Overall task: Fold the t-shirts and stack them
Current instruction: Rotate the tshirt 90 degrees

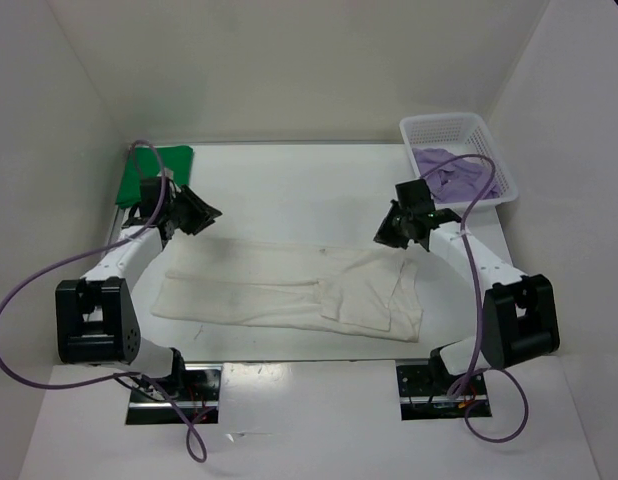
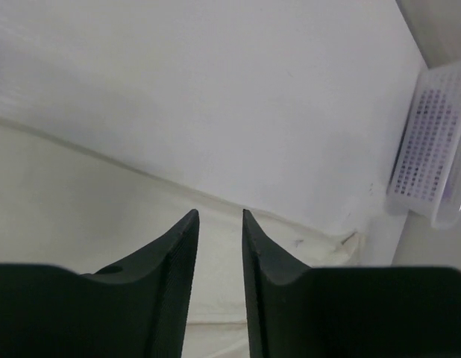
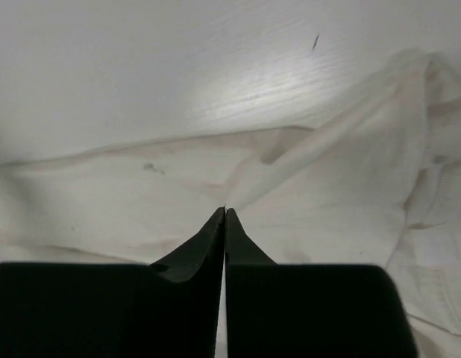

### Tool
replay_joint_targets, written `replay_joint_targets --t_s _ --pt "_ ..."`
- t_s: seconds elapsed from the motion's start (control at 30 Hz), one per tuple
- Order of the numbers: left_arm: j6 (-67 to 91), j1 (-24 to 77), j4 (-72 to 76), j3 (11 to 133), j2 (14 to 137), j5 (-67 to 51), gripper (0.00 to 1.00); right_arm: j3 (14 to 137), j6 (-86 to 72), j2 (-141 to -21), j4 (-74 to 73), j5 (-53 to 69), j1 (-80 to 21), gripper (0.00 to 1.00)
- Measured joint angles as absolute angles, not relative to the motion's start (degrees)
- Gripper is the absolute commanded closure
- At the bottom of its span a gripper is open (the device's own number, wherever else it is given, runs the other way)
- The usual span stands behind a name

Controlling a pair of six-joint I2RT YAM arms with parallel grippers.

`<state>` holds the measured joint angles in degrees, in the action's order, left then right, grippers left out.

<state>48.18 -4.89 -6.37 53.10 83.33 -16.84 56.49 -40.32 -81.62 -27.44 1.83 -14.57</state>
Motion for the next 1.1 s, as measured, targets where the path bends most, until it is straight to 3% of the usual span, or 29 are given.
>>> replay_joint_targets --t_s 0.1,0.3,0.5,0.6,0.7,0.8,0.97,1.1 --pt "46.46 -1.56 -6.42 54.02 83.11 -16.84 0.72 53.93 -42.44 -81.97 -27.22 4.45 -18.90 1.00" --pt "42.22 3.77 -8.88 54.02 83.11 -17.26 0.72 46.68 -46.39 -85.38 -28.38 8.14 -24.38 1.00" --pt "40.71 5.61 -9.91 54.02 83.74 -18.68 0.69 53.25 -46.96 -96.95 -28.32 9.17 -23.90 1.00" --pt "40.42 6.15 -10.33 54.06 84.62 -19.33 0.68 65.93 -45.28 -107.39 -28.36 9.23 -23.44 1.00" --pt "40.18 6.26 -10.98 54.41 84.90 -19.68 0.66 87.02 -42.17 -121.60 -29.47 8.58 -23.00 1.00" --pt "39.44 6.26 -11.33 54.94 84.97 -19.88 0.65 115.72 -38.74 -138.52 -31.51 5.34 -22.15 0.98" --pt "39.16 6.26 -12.95 55.09 84.62 -19.84 0.63 161.95 -36.62 -162.12 -41.06 5.37 -20.69 0.82" --pt "39.18 6.26 -14.04 55.09 83.81 -19.86 0.63 158.36 -35.46 -156.66 -43.88 6.00 -20.38 0.65"
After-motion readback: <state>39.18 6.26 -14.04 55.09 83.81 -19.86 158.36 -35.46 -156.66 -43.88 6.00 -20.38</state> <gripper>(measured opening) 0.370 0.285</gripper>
